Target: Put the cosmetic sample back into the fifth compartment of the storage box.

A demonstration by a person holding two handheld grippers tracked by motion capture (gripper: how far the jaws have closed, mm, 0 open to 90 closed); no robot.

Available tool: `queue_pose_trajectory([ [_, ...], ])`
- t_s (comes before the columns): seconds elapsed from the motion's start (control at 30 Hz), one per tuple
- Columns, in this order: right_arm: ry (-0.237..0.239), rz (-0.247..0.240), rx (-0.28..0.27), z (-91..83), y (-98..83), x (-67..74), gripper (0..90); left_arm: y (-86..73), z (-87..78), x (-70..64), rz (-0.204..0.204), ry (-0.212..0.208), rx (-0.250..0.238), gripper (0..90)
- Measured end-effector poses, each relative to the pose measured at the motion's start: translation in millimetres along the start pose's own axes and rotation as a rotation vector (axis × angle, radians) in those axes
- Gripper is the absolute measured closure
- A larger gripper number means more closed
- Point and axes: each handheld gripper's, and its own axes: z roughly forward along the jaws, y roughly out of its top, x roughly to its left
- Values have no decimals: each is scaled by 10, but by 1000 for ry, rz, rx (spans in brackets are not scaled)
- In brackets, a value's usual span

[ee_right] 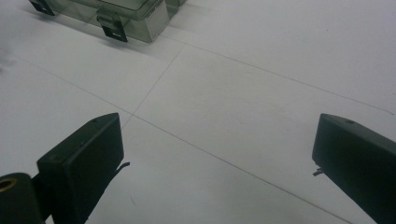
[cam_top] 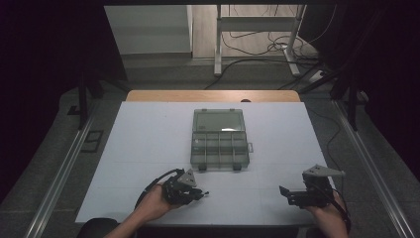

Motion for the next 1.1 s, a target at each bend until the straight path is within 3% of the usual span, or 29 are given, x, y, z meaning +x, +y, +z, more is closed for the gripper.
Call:
queue_pose_trajectory([
  [0.2,2,-1,2,2,1,0,26,1,-37,31,-28,-5,-11,811],
  [0.23,2,-1,2,2,1,1,26,2,-42,33,-35,-4,-14,812],
  [0.27,2,-1,2,2,1,1,26,3,-35,18,-67,-4,-38,811],
  [0.47,4,-3,1,1,1,3,26,6,-96,64,-96,-8,-60,811],
  [0.97,4,-5,4,7,3,5,25,26,-235,180,-147,30,-97,811],
  [1.1,3,-5,5,7,3,5,26,38,-264,218,-147,46,-89,810],
])
